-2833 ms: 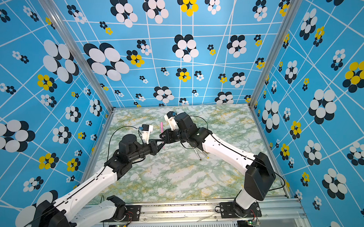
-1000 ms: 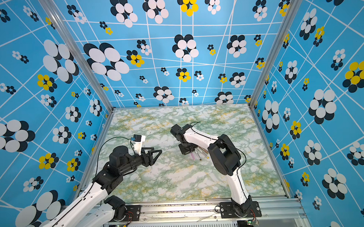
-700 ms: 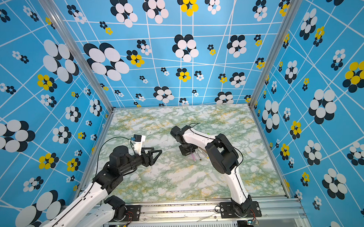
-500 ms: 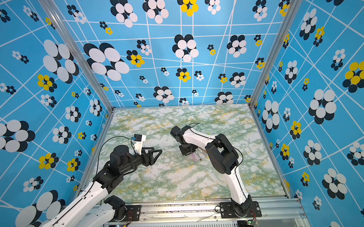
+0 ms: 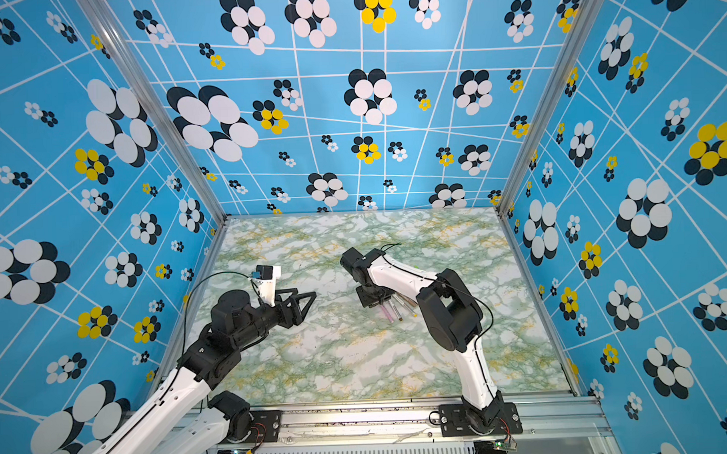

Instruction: Insert the pens into the pen caps

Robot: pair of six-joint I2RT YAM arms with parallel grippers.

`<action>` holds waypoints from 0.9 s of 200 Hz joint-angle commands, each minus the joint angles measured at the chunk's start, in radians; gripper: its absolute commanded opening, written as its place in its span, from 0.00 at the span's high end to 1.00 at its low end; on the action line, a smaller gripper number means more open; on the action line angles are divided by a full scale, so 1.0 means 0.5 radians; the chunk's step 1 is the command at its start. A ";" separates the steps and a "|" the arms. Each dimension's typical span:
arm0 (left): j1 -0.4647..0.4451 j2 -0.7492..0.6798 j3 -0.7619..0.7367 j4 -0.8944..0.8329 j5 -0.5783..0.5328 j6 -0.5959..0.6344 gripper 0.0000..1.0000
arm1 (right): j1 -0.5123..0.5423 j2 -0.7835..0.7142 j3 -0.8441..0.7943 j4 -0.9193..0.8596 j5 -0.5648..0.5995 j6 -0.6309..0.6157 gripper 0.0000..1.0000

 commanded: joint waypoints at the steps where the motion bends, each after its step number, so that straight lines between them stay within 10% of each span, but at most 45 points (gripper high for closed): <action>1: 0.092 -0.015 0.119 -0.062 -0.349 0.100 0.19 | -0.100 -0.348 0.061 0.198 -0.118 0.017 0.66; 33: 0.255 0.031 0.122 -0.103 -0.807 0.090 0.07 | -0.377 -0.742 -0.309 0.704 -0.189 0.051 0.64; 110: 0.533 0.126 -0.240 0.170 -1.703 0.207 0.01 | -1.171 -1.367 -1.532 1.702 0.446 -0.159 0.62; 180: 0.617 0.586 -0.377 0.662 -1.592 0.544 0.01 | -1.189 -1.309 -2.150 2.659 0.521 -0.513 0.53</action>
